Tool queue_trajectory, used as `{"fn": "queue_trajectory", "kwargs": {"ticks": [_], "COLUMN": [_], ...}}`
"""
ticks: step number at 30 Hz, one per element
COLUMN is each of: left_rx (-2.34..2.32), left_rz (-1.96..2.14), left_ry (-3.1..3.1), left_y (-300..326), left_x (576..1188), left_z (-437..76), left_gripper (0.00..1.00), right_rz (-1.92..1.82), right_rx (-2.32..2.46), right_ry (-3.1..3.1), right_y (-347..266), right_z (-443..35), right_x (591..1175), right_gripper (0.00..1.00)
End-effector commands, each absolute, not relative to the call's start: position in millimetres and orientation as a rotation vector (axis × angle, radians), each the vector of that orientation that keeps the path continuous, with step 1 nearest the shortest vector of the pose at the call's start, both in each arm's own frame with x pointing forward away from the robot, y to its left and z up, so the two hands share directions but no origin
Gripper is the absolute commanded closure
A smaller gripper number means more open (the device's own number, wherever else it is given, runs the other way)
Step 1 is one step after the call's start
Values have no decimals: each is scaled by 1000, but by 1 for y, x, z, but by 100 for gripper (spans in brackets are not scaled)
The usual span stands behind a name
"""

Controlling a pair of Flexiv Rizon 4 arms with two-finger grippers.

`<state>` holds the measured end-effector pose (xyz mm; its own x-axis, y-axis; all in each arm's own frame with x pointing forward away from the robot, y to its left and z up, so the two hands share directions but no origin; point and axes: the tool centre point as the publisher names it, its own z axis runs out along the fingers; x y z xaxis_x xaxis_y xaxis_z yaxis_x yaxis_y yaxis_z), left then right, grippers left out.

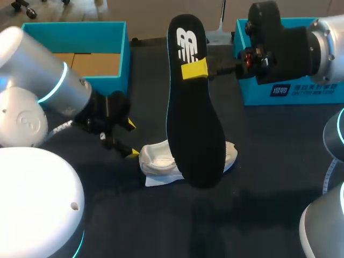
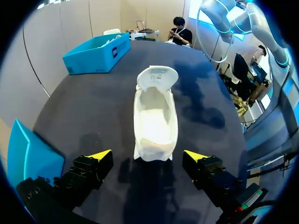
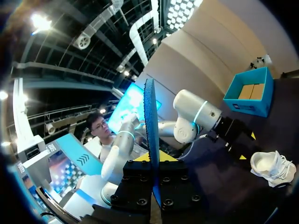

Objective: Take the shoe out of the shoebox, open the shoe tongue, remove and reinsert the insole, then place the shoe into the shoebox

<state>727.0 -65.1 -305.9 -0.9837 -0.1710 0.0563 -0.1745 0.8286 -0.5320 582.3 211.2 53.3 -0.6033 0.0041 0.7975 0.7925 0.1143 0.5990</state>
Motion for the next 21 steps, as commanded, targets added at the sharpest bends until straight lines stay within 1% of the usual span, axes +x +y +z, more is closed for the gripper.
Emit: {"fn": "queue_trajectory", "kwargs": {"ticks": [1,13,21], "left_rx": [277,264,259], "left_rz": [553,384,195], "left_ry": [-3027,-2969,-2994], "left_y": [-73,-86,-94], "left_x": [726,725,718], "left_z": [-293,-287,-291], "left_gripper": [0,0,0], "right_rz": [-1554,-1554,-1554], "right_rx": [-778,-778,-778], "right_ry": [-1749,-1749,-1749], "right_y": [215,215,215], "right_z": [53,53,53], "right_x": [584,584,584], "right_gripper": [100,100,100]}}
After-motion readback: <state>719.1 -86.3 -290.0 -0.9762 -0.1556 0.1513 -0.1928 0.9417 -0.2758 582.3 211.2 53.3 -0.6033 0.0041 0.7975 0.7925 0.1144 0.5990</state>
